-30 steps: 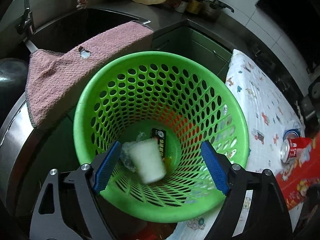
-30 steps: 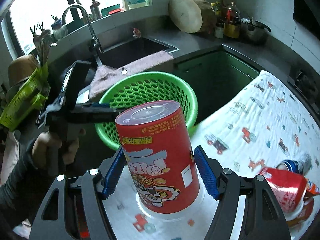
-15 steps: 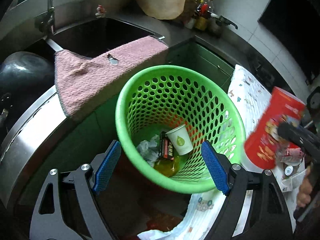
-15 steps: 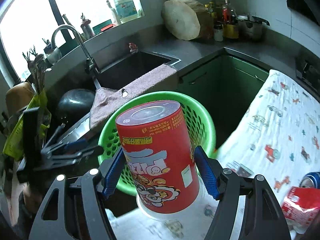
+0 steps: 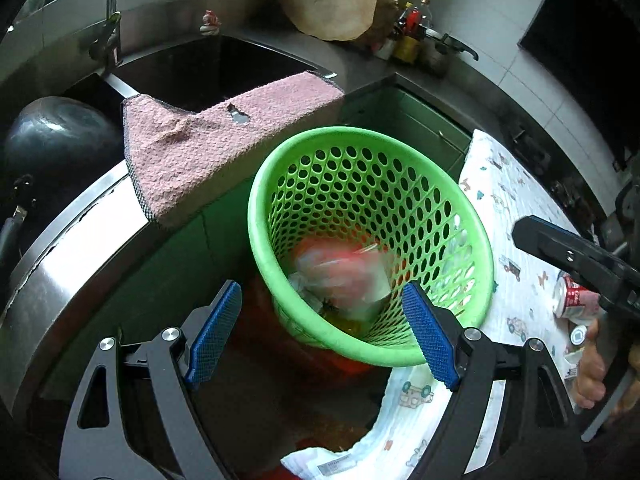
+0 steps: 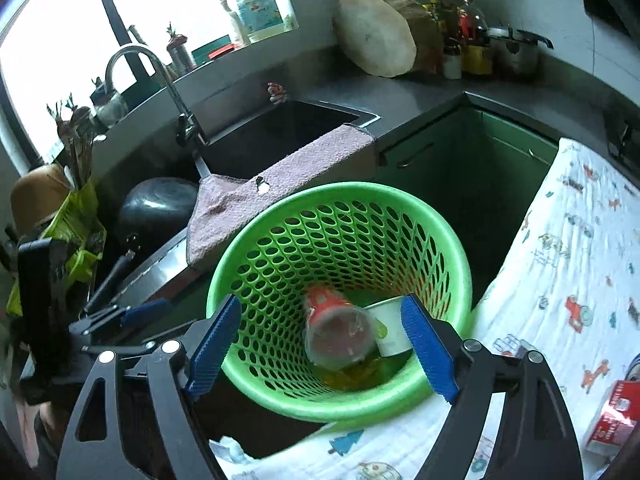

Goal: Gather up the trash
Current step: 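Drop the paper cup and red snack cup into the green basket, then move the right tool to the milk carton and grasp it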

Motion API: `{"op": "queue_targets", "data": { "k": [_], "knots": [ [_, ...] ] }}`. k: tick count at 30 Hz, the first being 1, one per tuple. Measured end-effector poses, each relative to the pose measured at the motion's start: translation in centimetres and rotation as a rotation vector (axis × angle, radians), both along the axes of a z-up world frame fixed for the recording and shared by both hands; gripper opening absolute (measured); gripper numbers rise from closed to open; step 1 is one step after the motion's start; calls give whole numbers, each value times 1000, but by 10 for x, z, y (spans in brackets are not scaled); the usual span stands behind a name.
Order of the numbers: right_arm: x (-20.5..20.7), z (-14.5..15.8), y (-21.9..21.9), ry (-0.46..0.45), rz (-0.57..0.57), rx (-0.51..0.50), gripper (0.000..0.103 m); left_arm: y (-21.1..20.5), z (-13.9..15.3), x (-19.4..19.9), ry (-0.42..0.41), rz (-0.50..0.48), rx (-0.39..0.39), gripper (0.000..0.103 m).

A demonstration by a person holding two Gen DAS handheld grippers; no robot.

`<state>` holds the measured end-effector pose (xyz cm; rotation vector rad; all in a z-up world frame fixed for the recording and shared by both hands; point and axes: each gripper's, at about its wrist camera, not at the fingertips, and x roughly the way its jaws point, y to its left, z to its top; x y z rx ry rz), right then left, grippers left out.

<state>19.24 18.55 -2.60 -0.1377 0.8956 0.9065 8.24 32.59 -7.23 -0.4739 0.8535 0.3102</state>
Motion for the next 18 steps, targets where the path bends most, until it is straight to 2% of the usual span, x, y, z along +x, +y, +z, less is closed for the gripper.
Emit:
{"op": "queue_targets", "data": {
  "k": [9, 18],
  "knots": [
    [-14, 16, -51, -39, -41, -6, 80, -18, 4, 5, -6, -39, 5, 82],
    [-32, 28, -133, -85, -116, -61, 85, -52, 13, 15, -19, -106, 17, 83]
  ]
}}
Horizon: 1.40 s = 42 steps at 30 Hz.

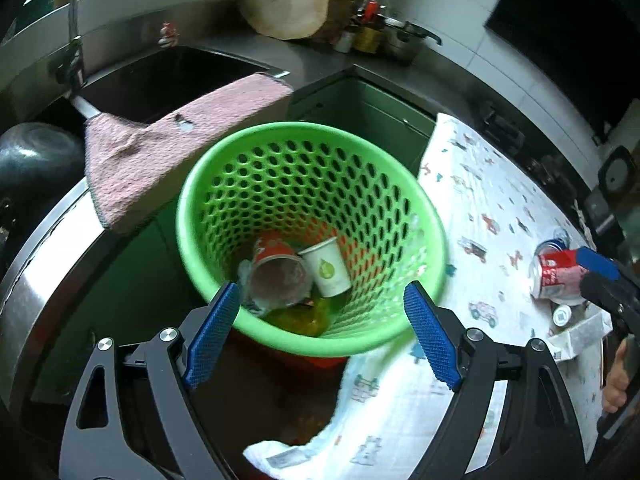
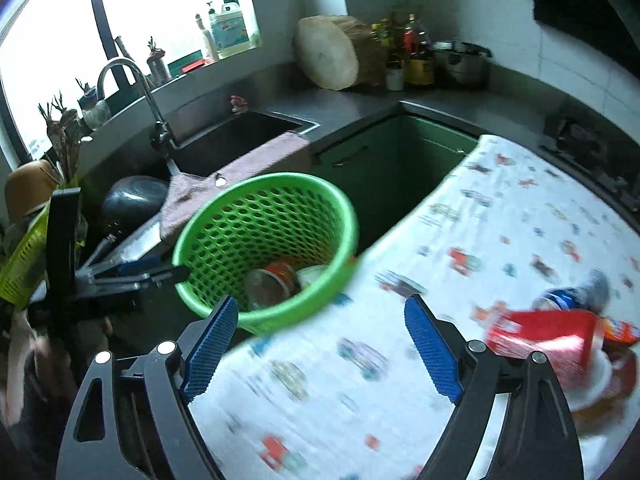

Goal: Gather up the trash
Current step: 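Move the right tool to the milk carton and grasp it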

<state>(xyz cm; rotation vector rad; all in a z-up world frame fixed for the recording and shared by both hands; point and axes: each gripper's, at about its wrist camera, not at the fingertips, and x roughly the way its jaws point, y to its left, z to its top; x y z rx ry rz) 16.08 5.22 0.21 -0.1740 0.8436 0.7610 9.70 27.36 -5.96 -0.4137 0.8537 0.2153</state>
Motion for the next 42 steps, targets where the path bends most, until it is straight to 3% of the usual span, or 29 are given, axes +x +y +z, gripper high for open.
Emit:
{"op": "queue_targets", "data": {
  "k": [16, 19, 23, 32, 35, 42],
  "knots": [
    [-6, -4, -143, -23, -144, -175, 86, -67, 14, 19, -9, -107, 29, 86],
    [-4, -9, -162, 2, -161, -159, 86, -81, 15, 22, -5, -126, 34, 86],
    [-3, -16, -173, 38, -154, -132, 87, -95, 17, 27, -1, -147, 46, 86],
    [-1, -18, -168, -5, -130, -136, 88, -110, 15, 32, 18, -165, 60, 86],
    [4, -22, -170, 19, -135, -127, 88, -112, 15, 32, 20, -167, 63, 86],
    [-19, -21, -179, 9, -120, -115, 88, -113, 12, 35, 28, -174, 59, 86]
  ]
}}
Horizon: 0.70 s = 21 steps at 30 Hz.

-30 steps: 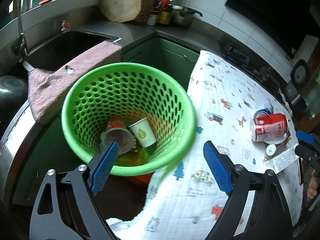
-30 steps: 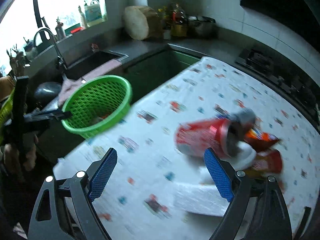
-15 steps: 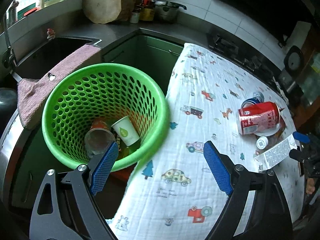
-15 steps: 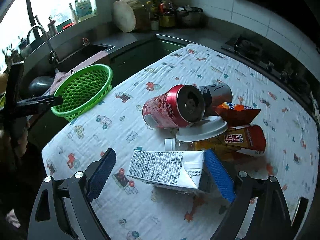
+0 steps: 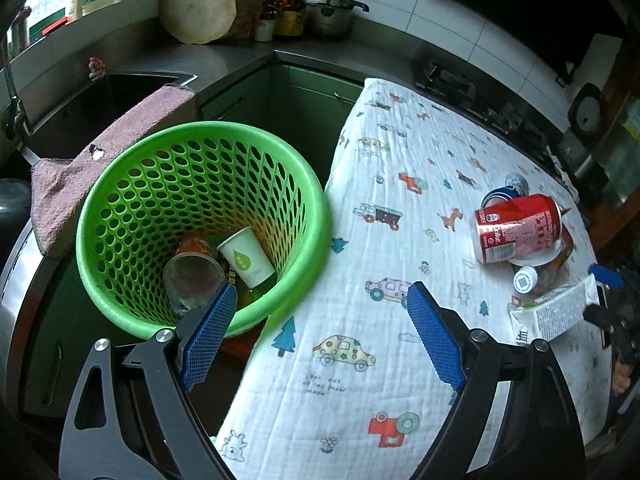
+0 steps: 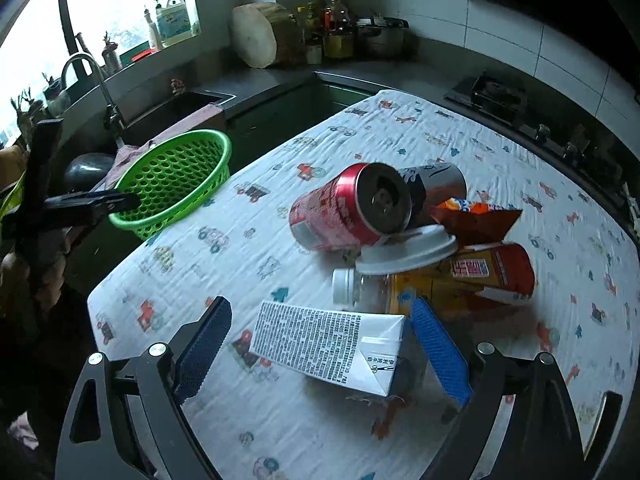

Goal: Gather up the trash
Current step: 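Move the right tool to the milk carton and grasp it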

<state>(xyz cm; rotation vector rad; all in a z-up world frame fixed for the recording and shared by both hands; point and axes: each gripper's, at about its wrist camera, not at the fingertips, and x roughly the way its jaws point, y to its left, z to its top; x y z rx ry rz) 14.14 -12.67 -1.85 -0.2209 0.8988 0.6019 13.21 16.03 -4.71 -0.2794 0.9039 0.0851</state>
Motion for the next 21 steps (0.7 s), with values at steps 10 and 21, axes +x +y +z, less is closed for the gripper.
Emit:
{"op": "queue_targets", "data": {
  "k": [10, 21],
  "knots": [
    [-45, -11, -14, 27, 29, -68, 88, -17, -2, 5, 1, -42, -5, 86],
    [-59, -37, -17, 65, 109, -133, 88, -35, 0, 9, 14, -77, 8, 86]
  ]
}}
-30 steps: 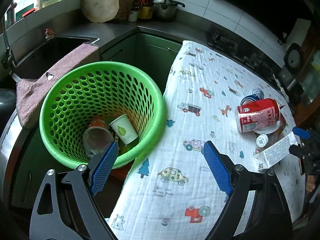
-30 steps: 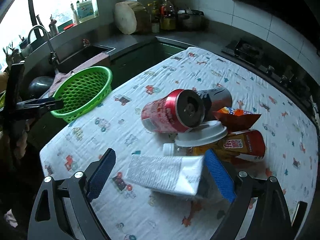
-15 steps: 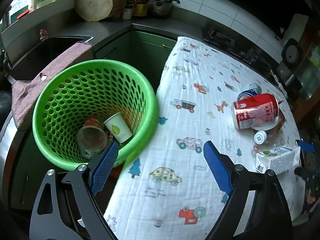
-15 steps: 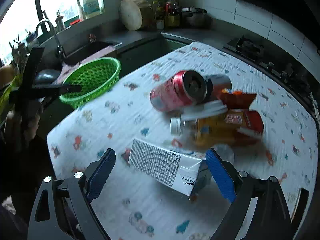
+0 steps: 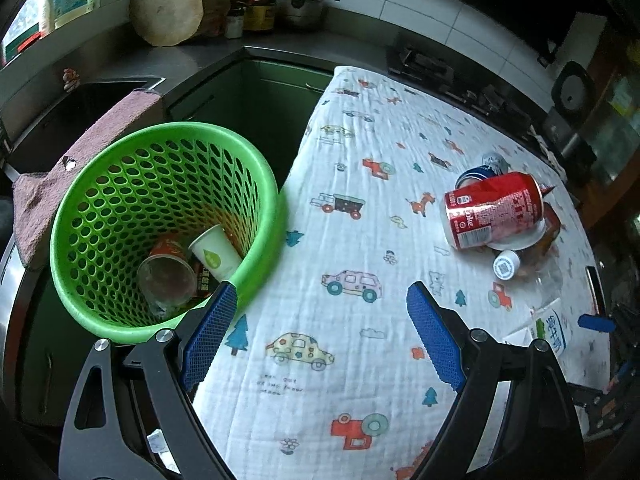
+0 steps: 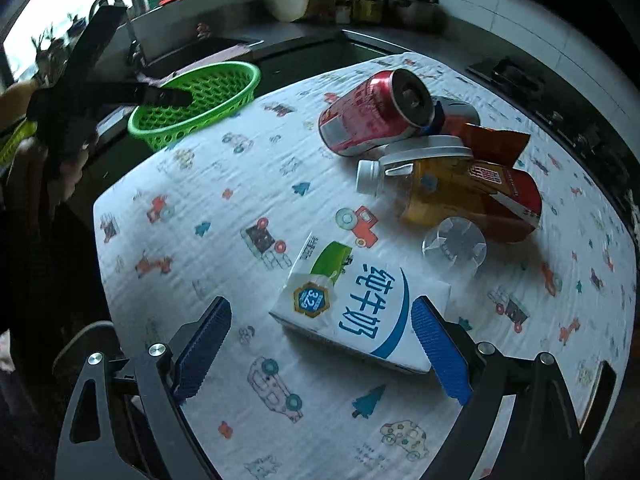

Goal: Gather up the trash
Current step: 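Move the right tool to the milk carton and grasp it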

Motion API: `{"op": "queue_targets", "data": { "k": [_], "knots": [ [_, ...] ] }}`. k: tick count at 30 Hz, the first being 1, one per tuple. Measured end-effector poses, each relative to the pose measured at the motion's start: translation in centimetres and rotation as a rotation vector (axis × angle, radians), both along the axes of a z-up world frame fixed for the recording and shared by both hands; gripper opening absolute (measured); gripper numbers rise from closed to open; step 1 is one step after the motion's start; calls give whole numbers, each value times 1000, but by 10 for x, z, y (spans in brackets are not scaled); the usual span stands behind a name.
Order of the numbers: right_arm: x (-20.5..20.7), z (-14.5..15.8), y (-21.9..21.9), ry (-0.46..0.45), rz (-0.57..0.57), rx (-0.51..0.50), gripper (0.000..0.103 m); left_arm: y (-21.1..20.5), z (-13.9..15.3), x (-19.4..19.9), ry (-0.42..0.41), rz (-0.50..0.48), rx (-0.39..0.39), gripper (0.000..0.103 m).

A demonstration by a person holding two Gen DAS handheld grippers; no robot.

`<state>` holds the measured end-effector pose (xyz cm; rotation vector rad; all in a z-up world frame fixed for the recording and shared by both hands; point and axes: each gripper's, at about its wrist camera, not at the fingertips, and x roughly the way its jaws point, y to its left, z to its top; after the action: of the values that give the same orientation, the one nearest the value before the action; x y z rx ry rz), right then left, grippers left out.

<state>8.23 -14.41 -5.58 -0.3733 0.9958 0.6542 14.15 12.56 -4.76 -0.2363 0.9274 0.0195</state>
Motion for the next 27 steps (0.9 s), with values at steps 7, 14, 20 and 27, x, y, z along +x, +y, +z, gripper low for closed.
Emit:
{"op": "queue_targets", "data": {
  "k": [7, 14, 20, 27],
  "knots": [
    [-9, -1, -7, -21, 54, -67, 88, -10, 1, 4, 6, -23, 23, 86],
    [-5, -10, -1, -51, 188, -163, 90, -23, -2, 10, 26, -38, 25, 86],
    [9, -21, 12, -47, 326, -201, 90, -34, 1, 14, 24, -66, 37, 86],
    [24, -31, 23, -33, 424, -208, 90, -54, 7, 23, -3, -161, 90, 86]
  ]
}}
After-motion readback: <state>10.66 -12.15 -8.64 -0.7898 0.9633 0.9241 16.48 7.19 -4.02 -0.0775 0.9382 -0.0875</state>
